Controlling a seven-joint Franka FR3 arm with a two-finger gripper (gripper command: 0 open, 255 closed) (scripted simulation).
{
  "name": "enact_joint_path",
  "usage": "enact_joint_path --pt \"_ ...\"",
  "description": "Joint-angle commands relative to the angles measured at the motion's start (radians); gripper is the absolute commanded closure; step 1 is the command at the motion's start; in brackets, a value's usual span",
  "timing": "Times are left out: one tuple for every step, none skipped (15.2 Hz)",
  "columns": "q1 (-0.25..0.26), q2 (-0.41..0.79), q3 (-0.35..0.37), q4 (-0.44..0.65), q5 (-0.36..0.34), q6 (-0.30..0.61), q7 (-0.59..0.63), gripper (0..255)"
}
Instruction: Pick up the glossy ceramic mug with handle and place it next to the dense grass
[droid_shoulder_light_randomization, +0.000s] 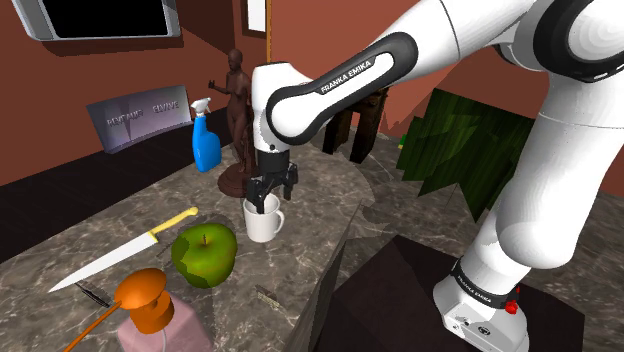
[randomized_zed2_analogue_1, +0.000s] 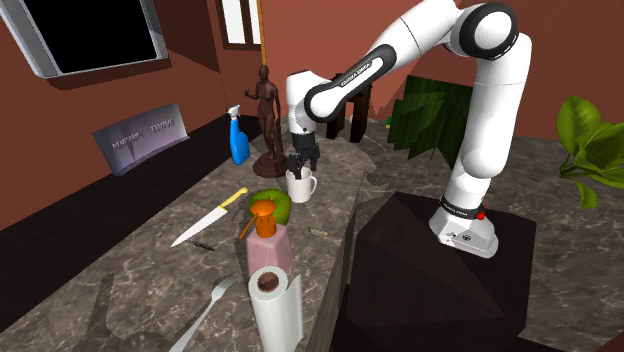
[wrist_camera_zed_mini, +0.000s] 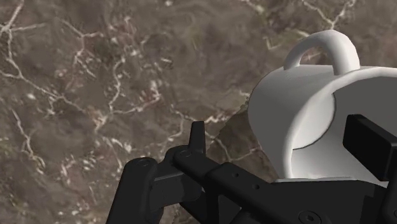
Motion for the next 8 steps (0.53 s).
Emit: enact_joint_path --pt "0.000 0.001 0.000 0.000 0.000 0.001 0.000 0" --pt "0.000 0.001 0.000 0.000 0.000 0.001 0.000 0" --pt "0.000 0.001 0.000 0.000 0.000 0.001 0.000 0" --pt "0.000 0.001 0.000 0.000 0.000 0.001 0.000 0" --pt "0.000 0.001 0.000 0.000 0.000 0.001 0.000 255" --pt "0.000 0.001 0.000 0.000 0.000 0.001 0.000 255" --pt "0.000 0.001 0.000 0.000 0.000 0.001 0.000 255" --pt "0.000 0.001 0.000 0.000 0.000 0.001 0.000 255"
